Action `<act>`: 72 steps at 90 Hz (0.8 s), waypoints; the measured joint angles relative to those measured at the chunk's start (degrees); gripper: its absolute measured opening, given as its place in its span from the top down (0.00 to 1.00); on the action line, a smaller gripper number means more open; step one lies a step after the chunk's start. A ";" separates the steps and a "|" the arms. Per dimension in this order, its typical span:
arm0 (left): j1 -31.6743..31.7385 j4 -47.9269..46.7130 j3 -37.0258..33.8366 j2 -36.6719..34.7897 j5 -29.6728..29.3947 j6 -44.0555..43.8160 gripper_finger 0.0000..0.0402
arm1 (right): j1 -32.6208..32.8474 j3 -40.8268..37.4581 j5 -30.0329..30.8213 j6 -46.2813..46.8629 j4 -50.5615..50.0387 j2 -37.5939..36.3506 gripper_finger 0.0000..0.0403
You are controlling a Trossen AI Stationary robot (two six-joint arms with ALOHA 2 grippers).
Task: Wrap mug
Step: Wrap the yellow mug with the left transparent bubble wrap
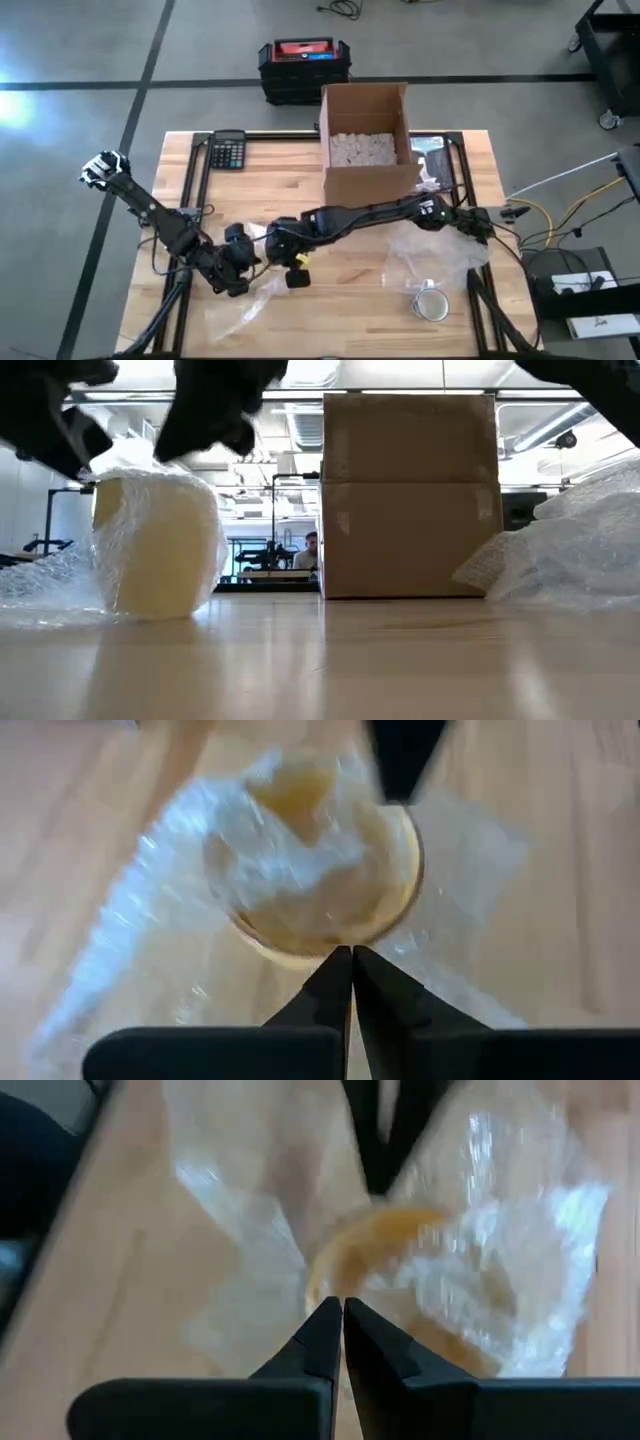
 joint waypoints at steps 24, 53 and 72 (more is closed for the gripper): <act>-0.17 16.29 -8.15 1.56 -1.76 2.80 1.00 | 0.09 -0.09 5.68 0.54 -0.04 3.27 0.99; 5.64 26.73 -15.56 2.21 -7.66 11.57 1.00 | 0.09 -0.09 7.44 4.99 -0.71 3.27 0.99; 11.65 39.07 -18.63 3.71 0.90 18.28 1.00 | 0.11 -0.09 9.17 5.61 -3.26 3.25 0.99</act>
